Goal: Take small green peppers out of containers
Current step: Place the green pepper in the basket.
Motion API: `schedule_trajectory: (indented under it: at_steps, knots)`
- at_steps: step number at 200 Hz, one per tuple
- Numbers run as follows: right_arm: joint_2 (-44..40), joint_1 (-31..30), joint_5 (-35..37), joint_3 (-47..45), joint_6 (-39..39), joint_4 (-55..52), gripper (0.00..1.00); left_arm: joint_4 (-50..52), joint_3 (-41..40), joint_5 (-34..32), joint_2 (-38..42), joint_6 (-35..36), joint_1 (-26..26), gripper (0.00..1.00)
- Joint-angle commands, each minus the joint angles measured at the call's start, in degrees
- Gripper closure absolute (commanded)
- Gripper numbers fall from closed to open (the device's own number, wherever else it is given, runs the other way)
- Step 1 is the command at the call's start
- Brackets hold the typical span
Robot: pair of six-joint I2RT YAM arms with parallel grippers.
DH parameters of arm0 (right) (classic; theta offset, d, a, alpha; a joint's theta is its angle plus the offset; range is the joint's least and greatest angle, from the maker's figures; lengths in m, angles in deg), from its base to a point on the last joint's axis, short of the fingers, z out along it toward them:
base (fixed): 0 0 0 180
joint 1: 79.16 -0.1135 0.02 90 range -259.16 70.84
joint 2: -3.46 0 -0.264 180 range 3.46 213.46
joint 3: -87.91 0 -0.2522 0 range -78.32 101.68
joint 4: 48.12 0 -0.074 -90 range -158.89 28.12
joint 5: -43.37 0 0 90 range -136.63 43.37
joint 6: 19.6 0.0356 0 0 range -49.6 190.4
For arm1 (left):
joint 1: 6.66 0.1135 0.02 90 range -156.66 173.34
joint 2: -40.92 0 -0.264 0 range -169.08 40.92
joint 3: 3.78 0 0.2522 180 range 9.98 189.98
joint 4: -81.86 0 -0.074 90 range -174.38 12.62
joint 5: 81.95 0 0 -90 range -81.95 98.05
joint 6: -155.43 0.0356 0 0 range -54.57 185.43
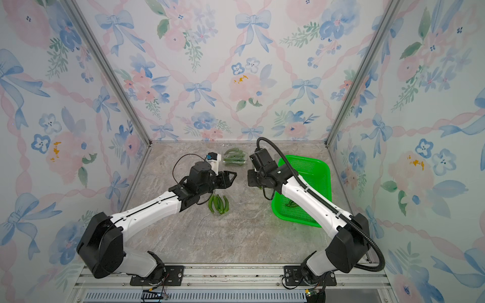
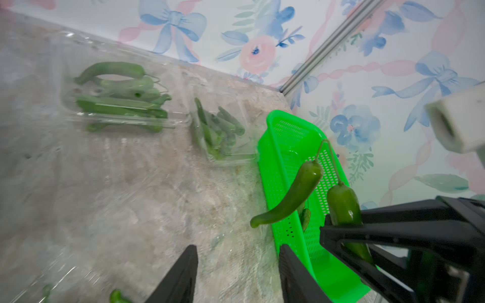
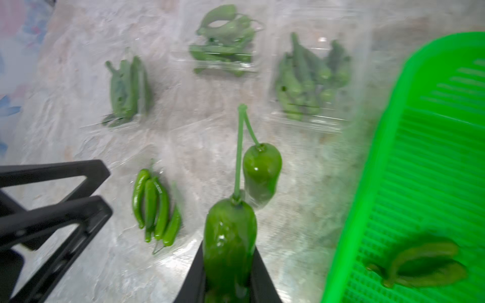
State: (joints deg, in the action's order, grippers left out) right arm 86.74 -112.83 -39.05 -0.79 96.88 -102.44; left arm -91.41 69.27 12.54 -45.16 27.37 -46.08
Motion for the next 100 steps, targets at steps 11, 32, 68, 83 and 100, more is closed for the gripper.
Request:
schedule_trajectory:
  at_steps: [11, 32, 68, 83, 100]
  knots:
    - [-6.75, 8.08, 1.79, -5.19, -1.89, -3.55, 0.85, -0.09, 7.74, -0.18, -9.39, 3.30, -4.64, 0.49]
    - [-8.94, 14.64, 0.94, -8.34, -2.40, -3.91, 0.85, -0.18, 12.06, 1.12, -14.29, 3.57, -6.94, 0.49]
    - [-6.54, 20.83, 0.10, -13.40, -3.08, -0.27, 0.84, -0.36, 15.96, 1.98, -18.56, 4.31, -9.24, 0.50]
    - [-3.32, 22.62, -0.05, -14.40, -3.05, 1.86, 0.84, -0.37, 16.59, 2.62, -19.38, 4.37, -9.71, 0.50]
    - [1.19, 24.10, -0.54, -14.09, -2.85, 4.05, 0.85, -0.36, 16.50, 2.72, -19.73, 4.44, -9.99, 0.50]
